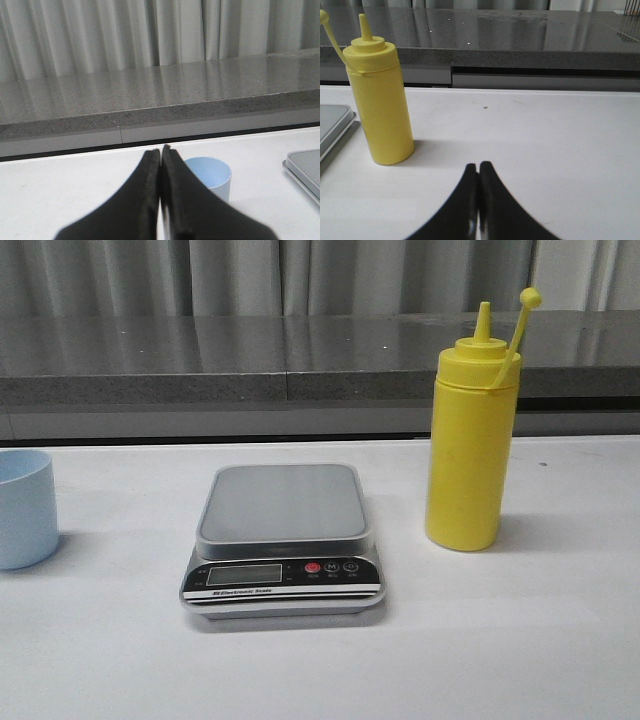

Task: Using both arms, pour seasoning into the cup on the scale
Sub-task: 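Reach the left gripper down to the light blue cup and grasp it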

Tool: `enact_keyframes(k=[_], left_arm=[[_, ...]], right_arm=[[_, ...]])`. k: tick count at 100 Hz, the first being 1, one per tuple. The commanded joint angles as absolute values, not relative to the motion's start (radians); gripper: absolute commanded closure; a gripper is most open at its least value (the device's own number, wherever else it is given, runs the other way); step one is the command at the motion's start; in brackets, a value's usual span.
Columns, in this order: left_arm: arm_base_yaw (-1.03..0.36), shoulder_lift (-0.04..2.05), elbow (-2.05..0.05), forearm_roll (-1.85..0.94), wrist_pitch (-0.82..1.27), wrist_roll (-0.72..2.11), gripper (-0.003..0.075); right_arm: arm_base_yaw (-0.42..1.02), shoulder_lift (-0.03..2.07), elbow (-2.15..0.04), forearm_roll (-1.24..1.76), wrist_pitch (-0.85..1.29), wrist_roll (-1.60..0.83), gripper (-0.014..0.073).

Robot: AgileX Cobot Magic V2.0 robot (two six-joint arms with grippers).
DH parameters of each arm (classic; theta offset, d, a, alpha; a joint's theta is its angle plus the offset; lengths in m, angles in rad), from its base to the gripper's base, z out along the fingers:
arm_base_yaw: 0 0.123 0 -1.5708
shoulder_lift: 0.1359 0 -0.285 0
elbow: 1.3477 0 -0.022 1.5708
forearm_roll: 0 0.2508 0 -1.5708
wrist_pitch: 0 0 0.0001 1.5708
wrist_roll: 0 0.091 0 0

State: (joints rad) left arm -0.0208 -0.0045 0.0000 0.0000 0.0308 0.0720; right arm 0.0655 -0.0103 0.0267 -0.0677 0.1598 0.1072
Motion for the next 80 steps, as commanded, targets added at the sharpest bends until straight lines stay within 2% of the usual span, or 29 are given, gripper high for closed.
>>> enact_keyframes(k=[1, 30, 48, 80], left_arm=[[-0.020, -0.034, 0.041, 0.000, -0.056, 0.063, 0.0740], [-0.020, -0.034, 0.035, 0.000, -0.046, 0.063, 0.0740], [-0.020, -0.011, -0.041, -0.081, 0.076, 0.063, 0.0740], [-0.020, 0.255, -0.288, -0.152, 0.236, 0.057, 0.0740]], right_arm=[[0.060, -0.031, 0.006, -0.071, 0.077, 0.099, 0.0661], [0.060, -0.031, 0.006, -0.071, 0.077, 0.099, 0.0661], [0.060, -0.031, 0.006, -0.071, 0.077, 0.099, 0.0661], [0.060, -0.031, 0.006, -0.071, 0.077, 0.099, 0.0661]])
